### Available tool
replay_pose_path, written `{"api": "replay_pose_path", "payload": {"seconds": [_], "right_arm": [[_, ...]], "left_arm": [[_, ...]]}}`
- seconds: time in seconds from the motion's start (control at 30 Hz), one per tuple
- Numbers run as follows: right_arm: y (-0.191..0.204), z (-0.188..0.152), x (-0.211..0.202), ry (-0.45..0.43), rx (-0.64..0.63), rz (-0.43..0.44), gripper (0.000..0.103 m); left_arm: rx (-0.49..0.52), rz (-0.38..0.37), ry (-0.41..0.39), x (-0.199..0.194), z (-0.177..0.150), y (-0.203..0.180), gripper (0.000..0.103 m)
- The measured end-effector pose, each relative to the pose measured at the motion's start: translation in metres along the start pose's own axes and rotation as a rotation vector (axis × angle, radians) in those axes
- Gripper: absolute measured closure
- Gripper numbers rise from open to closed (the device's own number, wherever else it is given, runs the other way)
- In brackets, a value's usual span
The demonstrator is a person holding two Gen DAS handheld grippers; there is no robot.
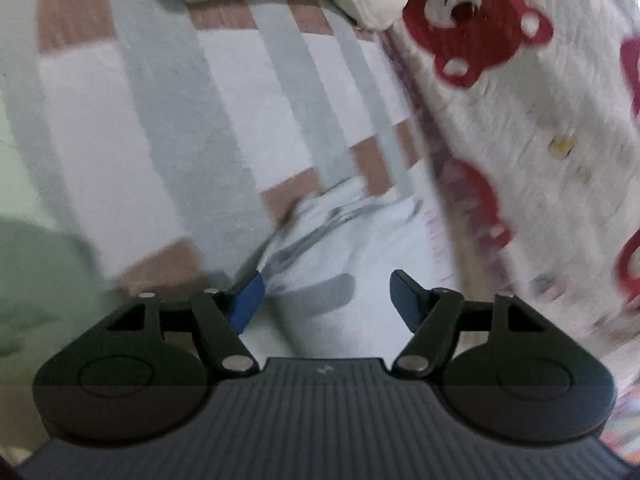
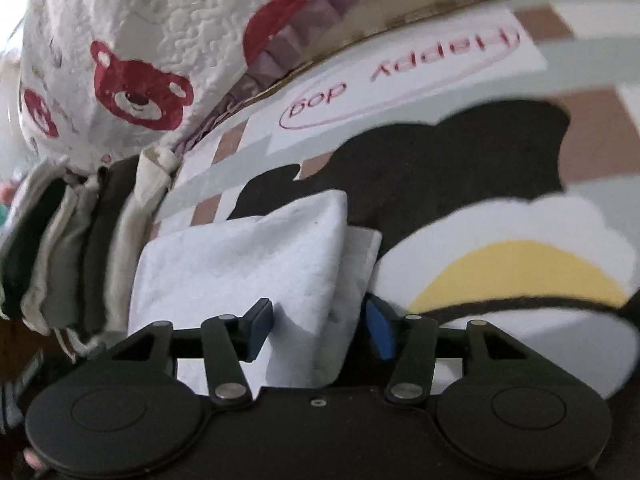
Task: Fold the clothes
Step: 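Grasp the folded grey shirt with both grippers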
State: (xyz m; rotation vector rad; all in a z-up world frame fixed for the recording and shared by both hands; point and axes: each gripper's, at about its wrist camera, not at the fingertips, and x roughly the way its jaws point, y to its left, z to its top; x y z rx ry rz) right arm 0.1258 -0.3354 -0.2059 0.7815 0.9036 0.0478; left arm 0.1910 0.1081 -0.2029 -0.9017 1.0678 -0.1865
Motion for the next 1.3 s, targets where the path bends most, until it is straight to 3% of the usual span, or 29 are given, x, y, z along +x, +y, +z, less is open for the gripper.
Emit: {"api": "replay_pose_path", "payload": {"seconds": [0.07,0.13,0.23,0.3,0.33,0.4,0.47,0.5,0.63,0.73,0.8,0.83,0.97,1.1,1.23,1.3], "right_arm": [[-0.003,0.001,0.004,-0.009,0.015,0.026,0.045],[-0.005,0.002,0.009,-0.018,0.031,0.052,0.045],[-0.006,0.001,0.014,-0.033,0.039,0.093,0.03],[0.0,-0.001,0.016,-0.042,0.003,0.089,0.029],[0.003,-0.002,0.018,-0.046,-0.024,0.086,0.03],[0.01,-0.002,0.019,-0.06,-0.083,0.07,0.046],[0.018,-0.003,0.018,-0.078,-0.146,0.048,0.072],[0.021,-0.003,0.017,-0.088,-0.178,0.036,0.077],[0.036,-0.004,0.015,-0.124,-0.304,-0.009,0.082],[0.047,-0.005,0.014,-0.152,-0.399,-0.044,0.083],[0.055,-0.005,0.013,-0.17,-0.462,-0.067,0.083],[0.058,-0.005,0.013,-0.179,-0.494,-0.079,0.083],[0.06,-0.004,0.014,-0.175,-0.506,-0.095,0.083],[0.055,-0.003,0.016,-0.156,-0.477,-0.102,0.083],[0.05,0.001,0.015,-0.139,-0.412,-0.094,0.082],[0.043,0.004,0.015,-0.124,-0.352,-0.074,0.082]], "left_arm": [[0.065,0.052,0.039,0.005,-0.007,-0.007,0.029],[0.013,0.038,0.059,0.016,-0.013,-0.003,0.029],[0.071,0.1,-0.029,0.021,-0.018,-0.008,0.029],[0.042,0.058,-0.086,0.021,-0.016,-0.004,0.031],[0.034,0.046,-0.1,0.022,-0.014,-0.002,0.031],[0.065,0.047,-0.125,0.028,-0.011,-0.004,0.031],[0.146,0.069,-0.151,0.033,-0.011,-0.015,0.031],[0.186,0.08,-0.164,0.036,-0.012,-0.021,0.034],[0.299,0.084,-0.186,0.036,-0.018,-0.039,0.061],[0.519,0.17,-0.21,0.034,-0.033,-0.068,0.074],[0.744,0.28,-0.234,0.04,-0.054,-0.097,0.077],[0.771,0.292,-0.232,0.041,-0.059,-0.103,0.077],[0.563,0.245,-0.161,0.03,-0.046,-0.091,0.066],[0.355,0.214,-0.113,0.013,-0.03,-0.064,0.039],[0.113,0.071,0.062,0.032,-0.024,-0.029,0.031],[0.021,-0.011,0.08,0.041,-0.026,-0.019,0.031]]}}
